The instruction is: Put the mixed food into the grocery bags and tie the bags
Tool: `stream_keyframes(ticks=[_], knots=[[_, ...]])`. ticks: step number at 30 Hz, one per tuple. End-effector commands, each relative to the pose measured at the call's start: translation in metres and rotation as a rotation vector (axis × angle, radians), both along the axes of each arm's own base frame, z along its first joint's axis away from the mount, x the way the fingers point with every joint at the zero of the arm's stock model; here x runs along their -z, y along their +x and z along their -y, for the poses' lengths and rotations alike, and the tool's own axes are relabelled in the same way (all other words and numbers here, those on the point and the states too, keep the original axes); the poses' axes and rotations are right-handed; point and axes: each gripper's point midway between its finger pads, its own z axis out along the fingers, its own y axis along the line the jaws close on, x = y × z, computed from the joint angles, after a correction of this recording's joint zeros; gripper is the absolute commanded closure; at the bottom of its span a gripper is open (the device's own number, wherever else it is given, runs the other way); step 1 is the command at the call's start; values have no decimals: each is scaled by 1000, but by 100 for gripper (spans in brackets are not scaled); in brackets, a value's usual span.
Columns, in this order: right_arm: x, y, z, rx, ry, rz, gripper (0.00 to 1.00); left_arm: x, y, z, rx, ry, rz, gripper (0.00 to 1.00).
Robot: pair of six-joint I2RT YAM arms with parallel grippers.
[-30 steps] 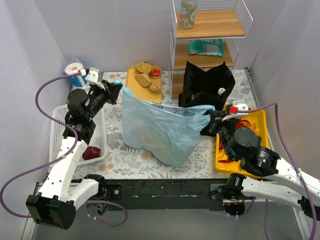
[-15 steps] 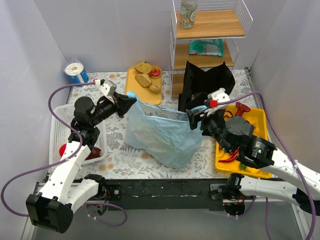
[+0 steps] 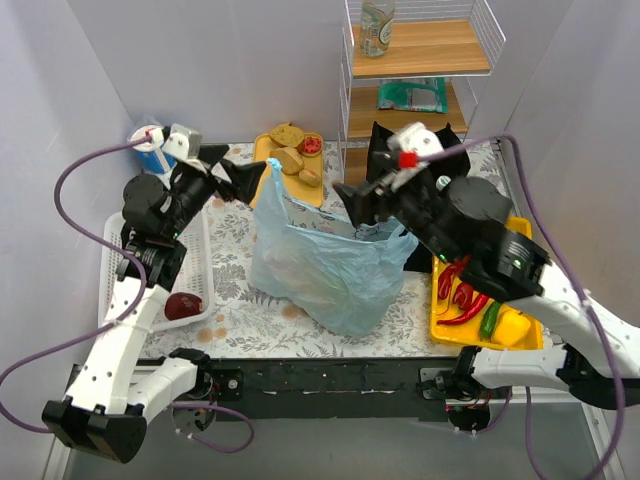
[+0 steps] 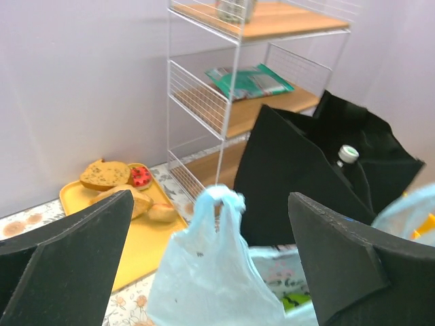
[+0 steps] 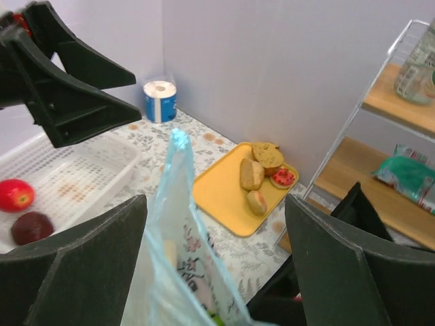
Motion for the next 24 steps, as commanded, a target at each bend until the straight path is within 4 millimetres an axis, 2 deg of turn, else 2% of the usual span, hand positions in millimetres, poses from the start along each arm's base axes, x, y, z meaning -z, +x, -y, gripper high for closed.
stream_keyframes(ticks=[1,2,3,4,5,6,7,8,9,10,11,12,17,21,24], knots=[[22,47,-38,-96,-138,-69,13,-4,41,-13,-98,-45,-88,2],[20,41,-57,-235,-106,-90,14,-3,48,-14,-87,-52,-103,2],[21,52,-58,-258,-102,-87,15,-4,55,-15,-81,-61,-114,2],[32,51,-79,-365,-128,-93,13,-3,70,-16,-70,-71,-141,2],[21,50,-87,-420,-133,-39,12,-1,77,-28,-41,-116,-187,2],[21,53,-92,-460,-141,-30,12,-2,82,-33,-4,-140,-198,2],[31,52,-110,-548,-159,-42,11,12,95,-45,15,-177,-246,2],[31,53,-115,-586,-169,-19,11,17,99,-69,7,-249,-283,2],[24,55,-118,-615,-162,1,11,8,88,-64,115,-239,-226,2],[32,56,-127,-670,-166,-3,10,8,84,-67,138,-246,-205,2],[32,55,-130,-701,-164,7,9,22,79,-73,145,-261,-219,2],[31,59,-130,-720,-162,37,9,19,74,-71,165,-234,-169,2],[45,69,-143,-788,-186,93,7,56,52,-54,310,-147,-177,2],[55,80,-150,-805,-202,125,6,61,44,-51,355,-128,-160,2],[55,83,-157,-836,-196,158,6,60,39,-48,377,-112,-153,2]])
